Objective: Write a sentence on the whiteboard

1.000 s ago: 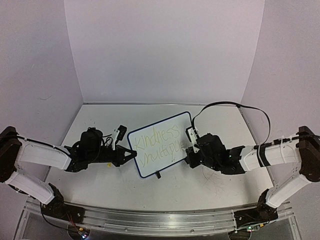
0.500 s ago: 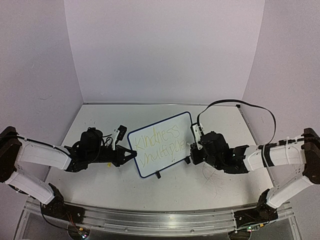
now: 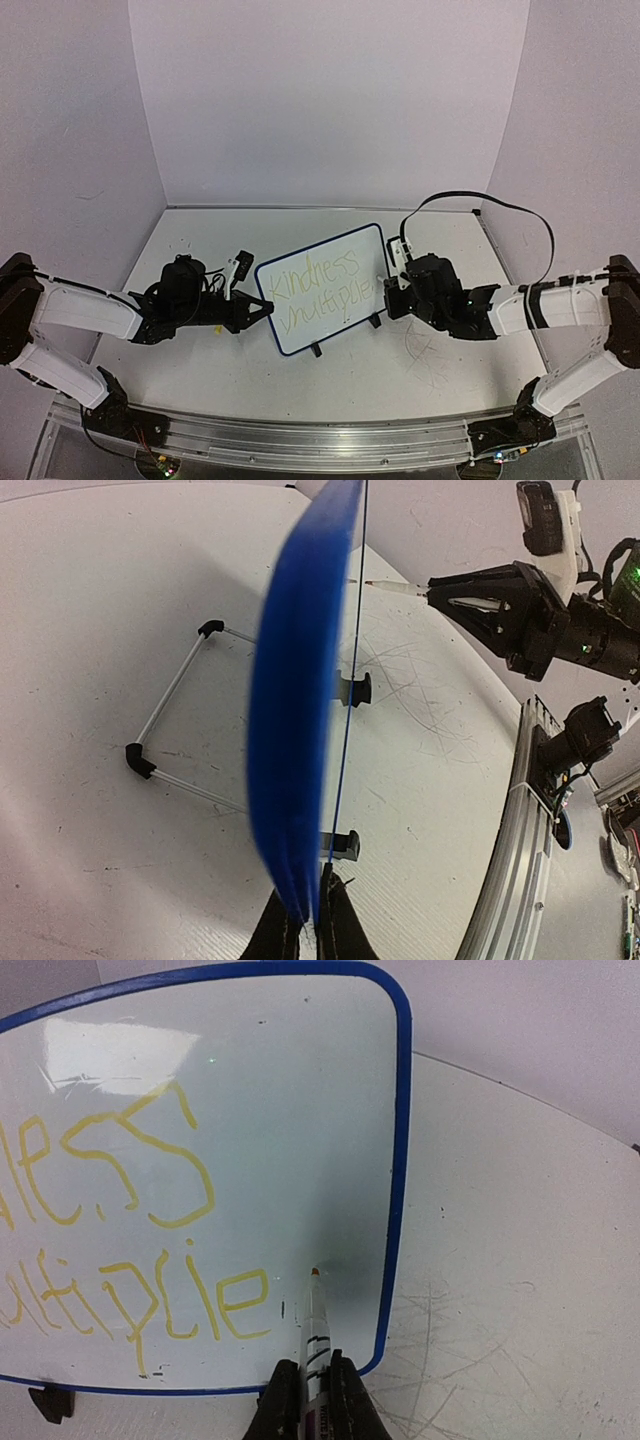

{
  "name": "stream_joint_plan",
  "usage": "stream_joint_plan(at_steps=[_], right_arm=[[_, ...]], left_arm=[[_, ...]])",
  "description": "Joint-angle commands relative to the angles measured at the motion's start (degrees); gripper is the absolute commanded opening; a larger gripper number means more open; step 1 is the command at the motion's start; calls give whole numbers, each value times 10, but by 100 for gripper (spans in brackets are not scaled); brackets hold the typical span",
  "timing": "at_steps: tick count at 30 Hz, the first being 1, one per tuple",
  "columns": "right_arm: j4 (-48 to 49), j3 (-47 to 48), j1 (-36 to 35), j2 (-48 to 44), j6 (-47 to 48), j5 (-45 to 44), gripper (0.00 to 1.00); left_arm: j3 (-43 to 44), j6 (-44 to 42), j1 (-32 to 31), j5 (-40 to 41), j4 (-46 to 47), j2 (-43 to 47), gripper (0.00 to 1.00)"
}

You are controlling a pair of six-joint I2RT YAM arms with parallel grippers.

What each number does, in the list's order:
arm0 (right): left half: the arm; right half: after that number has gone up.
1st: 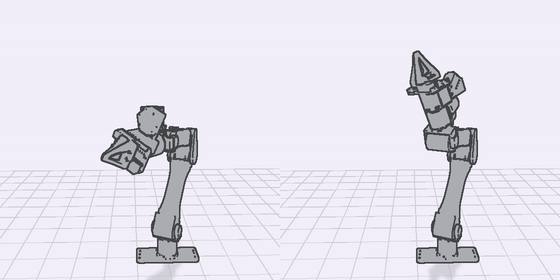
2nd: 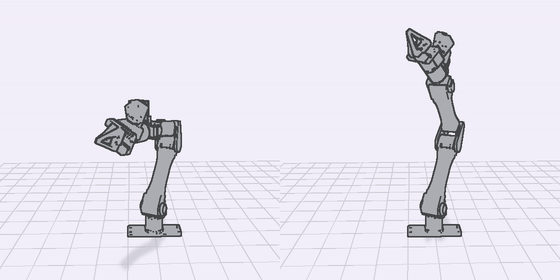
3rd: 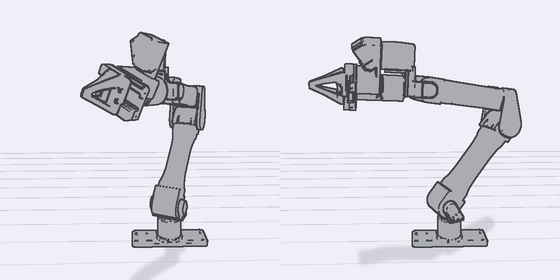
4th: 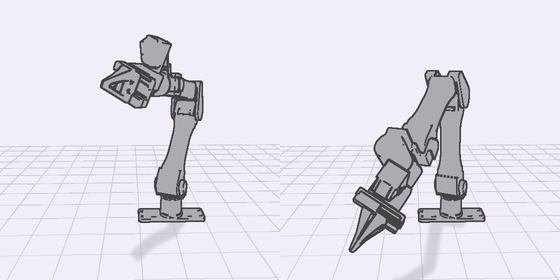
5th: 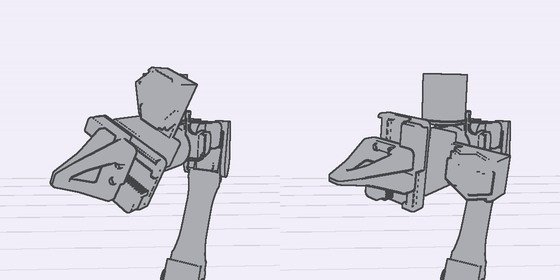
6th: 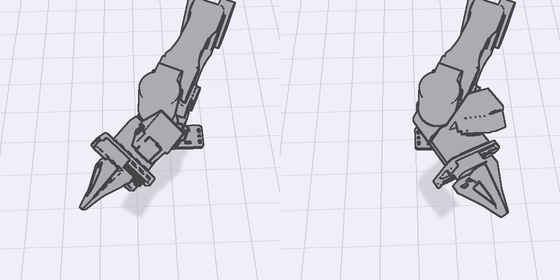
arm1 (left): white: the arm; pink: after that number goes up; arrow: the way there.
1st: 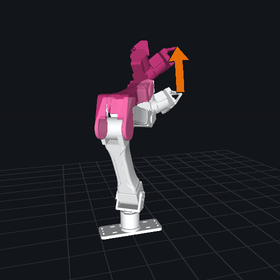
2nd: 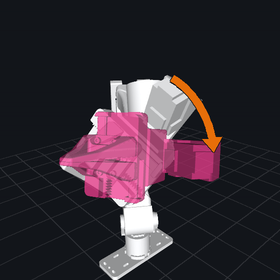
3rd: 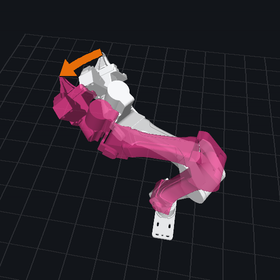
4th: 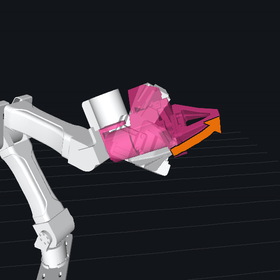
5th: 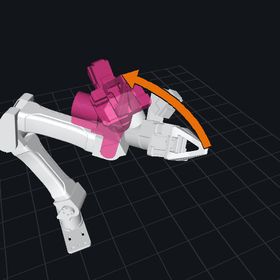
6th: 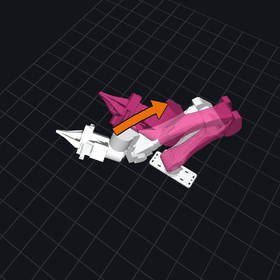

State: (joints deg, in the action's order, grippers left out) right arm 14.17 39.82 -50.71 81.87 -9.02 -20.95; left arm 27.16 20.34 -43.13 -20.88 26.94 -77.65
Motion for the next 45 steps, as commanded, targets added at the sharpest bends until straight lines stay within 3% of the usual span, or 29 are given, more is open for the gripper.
stream_joint_plan(at_steps=[1,27,45], right_arm=[[27,26,3,9,4,-4,0],[15,6,-6,27,-10,43,0],[1,-7,-6,30,-25,-8,0]], left_arm=[[4,-28,2,28,-43,5,0],[4,-29,2,28,-44,3,0],[4,-28,2,29,-44,5,0]])
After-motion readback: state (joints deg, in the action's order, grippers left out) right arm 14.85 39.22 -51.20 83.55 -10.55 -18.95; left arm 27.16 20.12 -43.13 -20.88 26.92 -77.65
